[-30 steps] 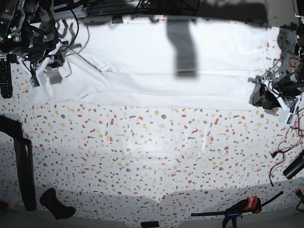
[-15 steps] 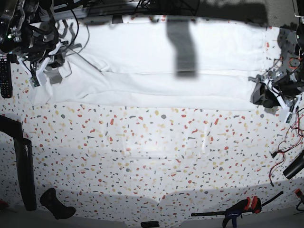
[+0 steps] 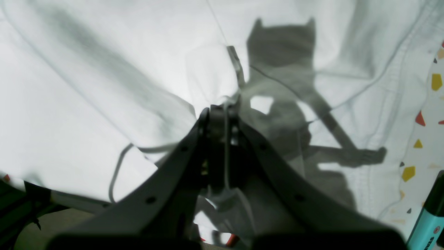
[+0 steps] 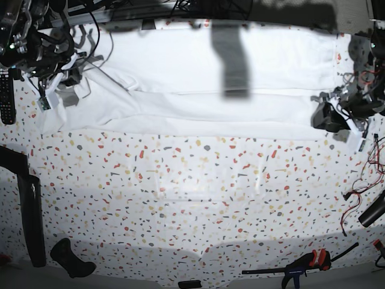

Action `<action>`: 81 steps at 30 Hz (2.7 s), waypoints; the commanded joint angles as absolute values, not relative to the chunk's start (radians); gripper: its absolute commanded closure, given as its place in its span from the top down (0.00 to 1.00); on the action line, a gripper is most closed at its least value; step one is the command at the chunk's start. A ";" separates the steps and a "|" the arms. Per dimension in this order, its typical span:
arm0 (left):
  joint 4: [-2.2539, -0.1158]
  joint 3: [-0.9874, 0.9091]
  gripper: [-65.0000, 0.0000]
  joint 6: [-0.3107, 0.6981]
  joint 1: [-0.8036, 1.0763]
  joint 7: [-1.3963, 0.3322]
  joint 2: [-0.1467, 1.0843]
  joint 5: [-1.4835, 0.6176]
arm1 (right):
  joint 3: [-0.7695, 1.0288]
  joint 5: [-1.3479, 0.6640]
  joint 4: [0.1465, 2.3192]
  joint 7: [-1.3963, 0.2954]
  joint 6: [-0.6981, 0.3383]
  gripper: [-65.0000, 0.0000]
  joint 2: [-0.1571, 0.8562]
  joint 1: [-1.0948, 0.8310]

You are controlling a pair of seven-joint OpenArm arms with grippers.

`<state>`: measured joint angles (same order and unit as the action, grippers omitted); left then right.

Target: Fold the T-shirt properly

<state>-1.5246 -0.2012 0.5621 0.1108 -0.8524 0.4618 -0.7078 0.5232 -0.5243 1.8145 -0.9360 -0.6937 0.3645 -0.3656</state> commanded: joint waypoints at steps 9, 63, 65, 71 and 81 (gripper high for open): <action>-1.538 -0.209 0.39 0.568 0.094 -0.784 0.435 -0.524 | 0.530 -0.535 1.828 -0.937 -0.698 0.00 0.379 -0.361; -1.538 -0.209 0.19 0.675 0.097 -0.953 0.436 -0.663 | 0.530 -0.535 1.828 -0.942 -0.698 0.00 0.379 -0.361; -1.538 -0.209 0.19 0.675 0.098 -0.958 0.442 -0.663 | 0.530 -0.535 1.828 -0.945 -0.698 0.00 0.379 -0.361; -1.538 -0.209 0.19 0.675 0.105 -0.964 0.514 -0.678 | 0.530 -0.533 1.828 -0.952 -0.698 0.20 0.380 -0.361; -1.538 -0.209 0.19 0.698 0.118 -1.106 0.601 -1.112 | 0.530 -0.531 1.828 -0.950 -0.698 0.24 0.379 -0.360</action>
<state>-1.5242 -0.2012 0.6910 0.1307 -1.1149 0.5816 -1.0927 0.5232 -0.5259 1.8145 -0.9623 -0.6937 0.3649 -0.3656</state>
